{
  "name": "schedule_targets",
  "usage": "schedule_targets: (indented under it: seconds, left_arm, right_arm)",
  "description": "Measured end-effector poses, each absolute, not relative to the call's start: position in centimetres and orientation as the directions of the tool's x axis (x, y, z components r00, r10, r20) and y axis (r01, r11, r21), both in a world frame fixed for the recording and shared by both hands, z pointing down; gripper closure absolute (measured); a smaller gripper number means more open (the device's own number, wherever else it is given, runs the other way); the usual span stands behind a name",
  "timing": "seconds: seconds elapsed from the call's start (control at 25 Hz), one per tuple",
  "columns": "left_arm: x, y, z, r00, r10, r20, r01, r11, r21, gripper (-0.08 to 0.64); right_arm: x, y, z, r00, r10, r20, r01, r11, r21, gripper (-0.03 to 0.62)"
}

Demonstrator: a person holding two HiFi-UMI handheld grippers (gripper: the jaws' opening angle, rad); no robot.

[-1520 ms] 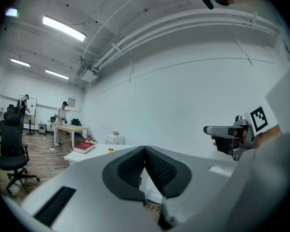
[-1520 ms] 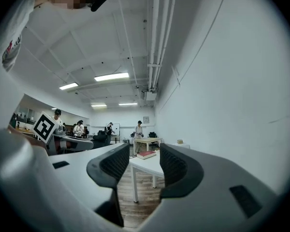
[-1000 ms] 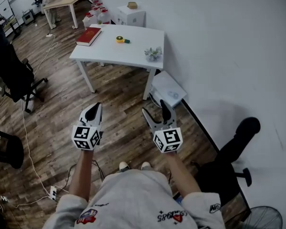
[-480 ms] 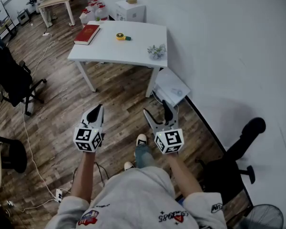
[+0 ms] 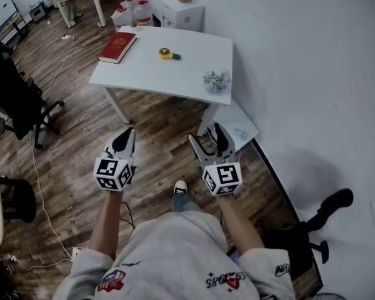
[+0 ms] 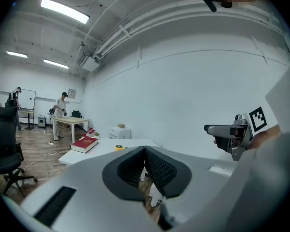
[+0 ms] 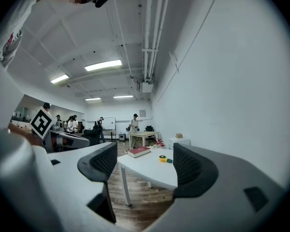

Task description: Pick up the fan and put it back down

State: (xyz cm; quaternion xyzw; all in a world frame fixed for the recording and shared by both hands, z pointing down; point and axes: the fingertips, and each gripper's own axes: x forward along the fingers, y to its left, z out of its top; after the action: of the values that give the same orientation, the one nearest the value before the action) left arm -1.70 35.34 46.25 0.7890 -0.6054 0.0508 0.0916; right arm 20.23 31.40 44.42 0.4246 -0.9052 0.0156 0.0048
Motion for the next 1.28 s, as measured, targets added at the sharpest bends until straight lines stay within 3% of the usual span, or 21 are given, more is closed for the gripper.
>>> schedule_targets:
  seconds: [0.76, 1.28]
  left_arm:
    - [-6.2, 11.7, 48.1, 0.211, -0.954, 0.214, -0.976, -0.194, 0.096, 0.557]
    - [-14.7, -12.3, 50.3, 0.351, -0.908, 0.228, -0.936, -0.336, 0.105, 0.556]
  right_arm:
    - [13.8, 5.2, 46.7, -0.723, -0.686, 0.081, -0.690, 0.722, -0.055, 0.259]
    - [3.0, -15.0, 49.4, -0.683, -0.712, 0.165, -0.721, 0.693, 0.007, 0.262]
